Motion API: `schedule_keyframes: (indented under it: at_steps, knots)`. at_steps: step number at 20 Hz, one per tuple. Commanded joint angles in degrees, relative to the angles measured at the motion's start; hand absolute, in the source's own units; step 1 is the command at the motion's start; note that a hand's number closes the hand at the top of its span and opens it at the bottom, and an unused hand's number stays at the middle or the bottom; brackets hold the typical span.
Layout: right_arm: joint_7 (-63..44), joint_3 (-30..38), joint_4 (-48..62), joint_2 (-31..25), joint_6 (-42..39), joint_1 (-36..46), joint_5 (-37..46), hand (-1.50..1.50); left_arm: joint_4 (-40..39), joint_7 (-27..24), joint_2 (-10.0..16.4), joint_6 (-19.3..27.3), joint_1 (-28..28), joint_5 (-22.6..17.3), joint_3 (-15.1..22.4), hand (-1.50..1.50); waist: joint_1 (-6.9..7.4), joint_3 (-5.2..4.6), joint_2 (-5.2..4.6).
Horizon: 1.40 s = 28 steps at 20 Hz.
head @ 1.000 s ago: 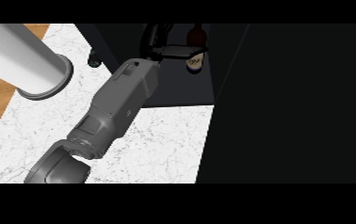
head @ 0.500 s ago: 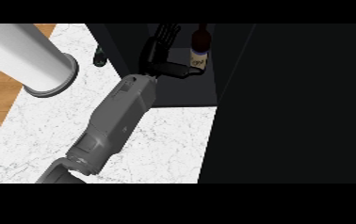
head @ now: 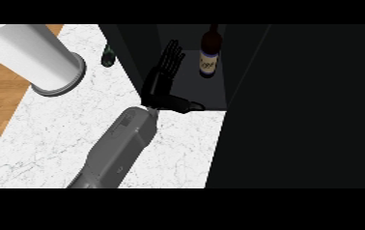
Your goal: Pick up the wine, place it into the cabinet and close the cabinet
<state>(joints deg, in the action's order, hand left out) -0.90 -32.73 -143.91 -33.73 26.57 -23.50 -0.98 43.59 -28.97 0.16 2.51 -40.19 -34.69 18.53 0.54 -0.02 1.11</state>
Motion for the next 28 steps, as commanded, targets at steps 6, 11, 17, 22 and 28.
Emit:
schedule_keyframes:
  at_steps: [6,11,17,22,28]
  knots:
    - [-5.3,0.1,-13.3,-2.5,0.7,-2.7,-0.8,-1.5,21.9,4.7,3.7,1.5,18.2,0.4,5.4,-1.5,0.43,-0.02,-0.19]
    - [-5.2,1.2,-13.0,-4.4,0.4,-3.8,0.3,-1.5,32.0,4.5,5.5,2.7,29.6,1.1,8.0,-1.5,-0.34,0.0,-0.4]
    - [-7.3,1.2,-13.1,-7.2,-3.6,-1.2,-3.0,-1.5,39.9,6.1,11.7,-2.0,35.4,-2.4,4.7,-1.5,-0.33,-0.02,-0.77]
    - [-2.9,-2.3,-13.7,-9.2,-8.7,-2.4,-5.0,-1.5,39.7,4.0,13.9,-4.7,36.5,-3.2,1.6,-1.5,-1.11,-0.01,-0.79]
    - [-1.8,-6.4,-12.0,-14.1,-16.9,-0.1,-5.4,1.5,40.3,1.3,18.8,-8.6,40.4,-3.6,-2.3,-1.5,-0.23,-0.04,-0.93]
